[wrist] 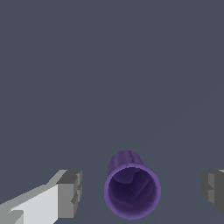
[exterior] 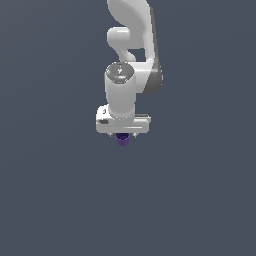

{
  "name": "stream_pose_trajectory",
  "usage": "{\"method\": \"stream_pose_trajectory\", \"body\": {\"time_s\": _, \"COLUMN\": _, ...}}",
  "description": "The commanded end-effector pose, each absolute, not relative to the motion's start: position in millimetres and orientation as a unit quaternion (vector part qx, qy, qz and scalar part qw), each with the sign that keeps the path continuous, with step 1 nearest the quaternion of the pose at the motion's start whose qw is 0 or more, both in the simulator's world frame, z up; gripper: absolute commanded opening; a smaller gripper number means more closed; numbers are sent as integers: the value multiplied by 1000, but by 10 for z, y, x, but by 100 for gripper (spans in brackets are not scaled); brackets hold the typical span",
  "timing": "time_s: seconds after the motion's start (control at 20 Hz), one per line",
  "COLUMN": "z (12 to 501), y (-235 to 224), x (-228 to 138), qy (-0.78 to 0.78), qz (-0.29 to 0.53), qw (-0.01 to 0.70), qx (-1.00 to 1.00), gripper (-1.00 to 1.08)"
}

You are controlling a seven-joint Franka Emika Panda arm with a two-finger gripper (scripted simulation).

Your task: Pick up the object and move it to a goal position.

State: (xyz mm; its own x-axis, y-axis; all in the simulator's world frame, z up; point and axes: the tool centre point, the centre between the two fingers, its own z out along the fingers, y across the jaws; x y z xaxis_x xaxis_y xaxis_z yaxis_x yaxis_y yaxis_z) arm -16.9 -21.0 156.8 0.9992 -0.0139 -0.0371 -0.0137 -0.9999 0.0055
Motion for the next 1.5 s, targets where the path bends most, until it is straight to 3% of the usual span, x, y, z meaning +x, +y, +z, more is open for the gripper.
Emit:
{"method": "stream_pose_trajectory", "body": {"time_s": 0.0, "z": 1568, "y": -210, "x": -169, "qy": -7, "qz": -19, "qw": 3, "qx": 1000, "gripper": 28}}
{"method": "stream_pose_trajectory", "body": {"time_s": 0.8, "z": 1521, "y": -381, "x": -198, "qy": -56, "qz": -31, "qw": -3, "qx": 998, "gripper": 28}}
{"method": "stream_pose_trajectory", "body": {"time_s": 1.45, "z": 1182, "y": -357, "x": -358, "qy": -260, "qz": -131, "qw": -70, "qx": 954, "gripper": 28}}
